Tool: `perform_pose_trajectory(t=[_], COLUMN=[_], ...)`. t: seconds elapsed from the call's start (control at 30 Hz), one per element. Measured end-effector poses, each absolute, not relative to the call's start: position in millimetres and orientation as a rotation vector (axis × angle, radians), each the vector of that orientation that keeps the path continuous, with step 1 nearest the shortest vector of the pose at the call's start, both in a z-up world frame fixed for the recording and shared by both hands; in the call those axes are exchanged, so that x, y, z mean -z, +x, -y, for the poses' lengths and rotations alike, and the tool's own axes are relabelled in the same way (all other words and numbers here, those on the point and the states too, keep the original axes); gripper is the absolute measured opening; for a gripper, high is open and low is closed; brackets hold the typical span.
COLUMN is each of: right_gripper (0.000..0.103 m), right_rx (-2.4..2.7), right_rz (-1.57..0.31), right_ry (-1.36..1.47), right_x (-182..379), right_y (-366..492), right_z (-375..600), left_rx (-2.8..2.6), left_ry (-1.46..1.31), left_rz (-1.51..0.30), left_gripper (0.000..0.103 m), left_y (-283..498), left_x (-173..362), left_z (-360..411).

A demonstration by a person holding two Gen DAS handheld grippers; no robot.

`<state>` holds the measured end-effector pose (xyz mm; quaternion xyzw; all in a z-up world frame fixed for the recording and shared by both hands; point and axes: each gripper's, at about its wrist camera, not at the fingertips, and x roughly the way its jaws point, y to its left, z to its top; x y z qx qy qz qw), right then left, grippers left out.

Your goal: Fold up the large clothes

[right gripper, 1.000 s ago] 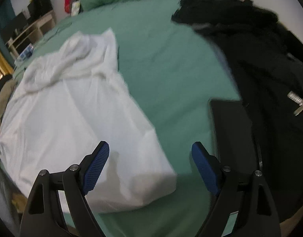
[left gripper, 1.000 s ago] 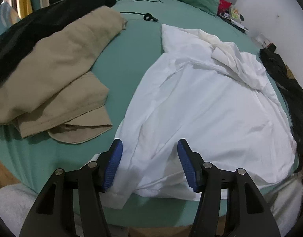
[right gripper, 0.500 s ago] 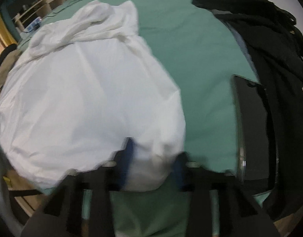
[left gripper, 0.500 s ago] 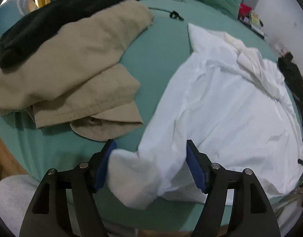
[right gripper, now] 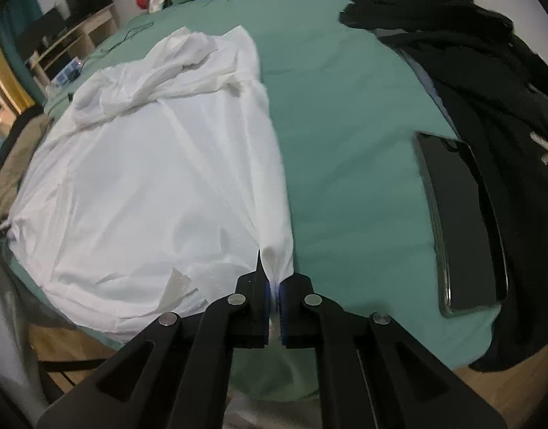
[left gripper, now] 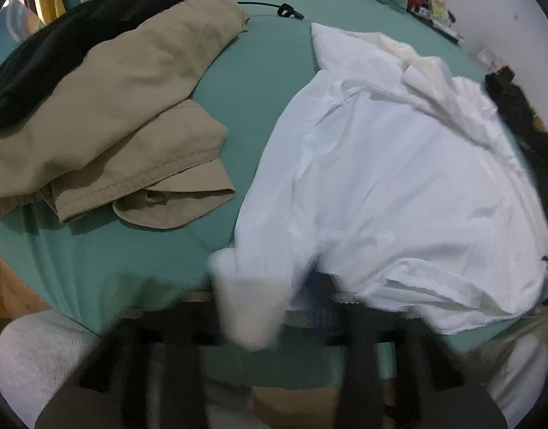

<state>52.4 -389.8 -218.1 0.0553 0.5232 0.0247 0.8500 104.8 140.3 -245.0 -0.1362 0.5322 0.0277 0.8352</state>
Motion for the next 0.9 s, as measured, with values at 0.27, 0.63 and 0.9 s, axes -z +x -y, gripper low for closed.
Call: perform_pose_trajectory(t=[0.27,0.63,0.9], right_gripper=[0.004,0.004,0.004], right_rx=[-0.032,-0.007,-0.019], right_rz=[-1.039,-0.952,-0.803], right_ry=[0.152,0.23,0.168], right_x=[192.7,155.9,108.5], right_y=[38.6,6.2,22.0], right_z=[399.1,417.9,407.3], left_rx=[0.035,0.047,-0.024], left_ry=[-0.332,-0.368,-0.225], left_rz=[-1.045,-0.914,-0.775], left_gripper=[0.006,0.006,0.006], left_y=[82.1,57.7,81.2], left_x=[212.8,154.7,114.1], left_z=[-132.3,-147.0,-133.1])
